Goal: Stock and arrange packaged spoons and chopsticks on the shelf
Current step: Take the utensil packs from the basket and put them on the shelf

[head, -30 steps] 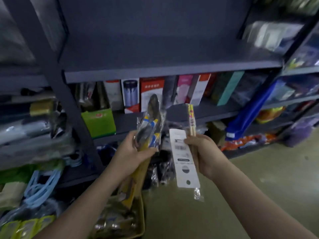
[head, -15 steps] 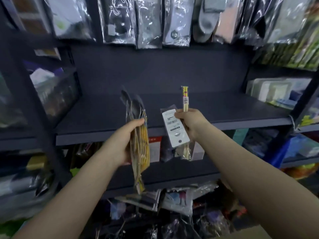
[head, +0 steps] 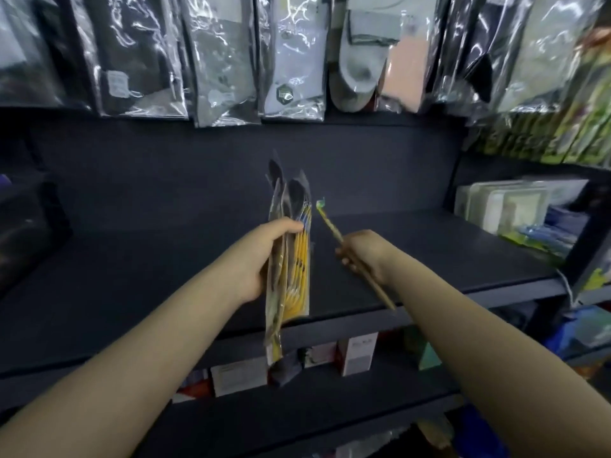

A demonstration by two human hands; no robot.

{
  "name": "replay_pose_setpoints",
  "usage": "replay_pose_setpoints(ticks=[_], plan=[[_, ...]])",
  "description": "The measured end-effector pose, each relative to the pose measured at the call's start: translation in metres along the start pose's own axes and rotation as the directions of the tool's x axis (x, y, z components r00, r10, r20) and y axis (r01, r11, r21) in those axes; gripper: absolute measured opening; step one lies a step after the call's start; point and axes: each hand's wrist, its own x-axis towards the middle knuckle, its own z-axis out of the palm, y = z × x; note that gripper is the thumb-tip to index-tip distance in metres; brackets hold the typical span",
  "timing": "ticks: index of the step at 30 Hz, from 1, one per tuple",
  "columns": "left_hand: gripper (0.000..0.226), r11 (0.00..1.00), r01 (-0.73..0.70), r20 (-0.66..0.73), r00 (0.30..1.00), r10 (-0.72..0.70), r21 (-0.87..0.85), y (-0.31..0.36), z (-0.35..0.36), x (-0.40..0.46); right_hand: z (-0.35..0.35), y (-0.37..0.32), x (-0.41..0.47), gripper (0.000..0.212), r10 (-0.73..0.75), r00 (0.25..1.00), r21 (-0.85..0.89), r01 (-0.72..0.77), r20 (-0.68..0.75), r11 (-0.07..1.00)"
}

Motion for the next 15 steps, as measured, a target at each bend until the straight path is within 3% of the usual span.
replay_pose_setpoints(ticks=[3, 7, 9, 11, 15], plan=[[0.023, 1.000, 0.009, 0.024, 1.000, -0.008, -0.008, 0.001, 0.030, 0.019, -0.071, 0.033, 0.010, 0.016, -0.113, 0.983, -0.285, 0.069, -0.142, 0.956], [0.023, 0.998, 0.015, 0.001, 1.000, -0.015, -0.059, -0.003, 0.077, 0.040, -0.158, 0.074, 0.033, 0.014, -0.183, 0.953, -0.629, -0.009, -0.240, 0.778], [0.022, 0.995, 0.028, -0.018, 0.999, -0.030, -0.098, -0.007, 0.103, 0.046, -0.189, 0.086, 0.044, 0.011, -0.234, 0.930, -0.703, -0.035, -0.284, 0.710], [0.020, 0.988, 0.013, -0.074, 0.997, -0.025, -0.154, -0.013, 0.128, 0.052, -0.211, 0.095, 0.060, 0.023, -0.279, 0.913, -0.744, -0.039, -0.298, 0.667], [0.024, 0.976, -0.069, -0.176, 0.984, 0.033, -0.206, -0.026, 0.154, 0.056, -0.219, 0.105, 0.083, 0.034, -0.146, 0.970, -0.863, -0.097, -0.192, 0.495]])
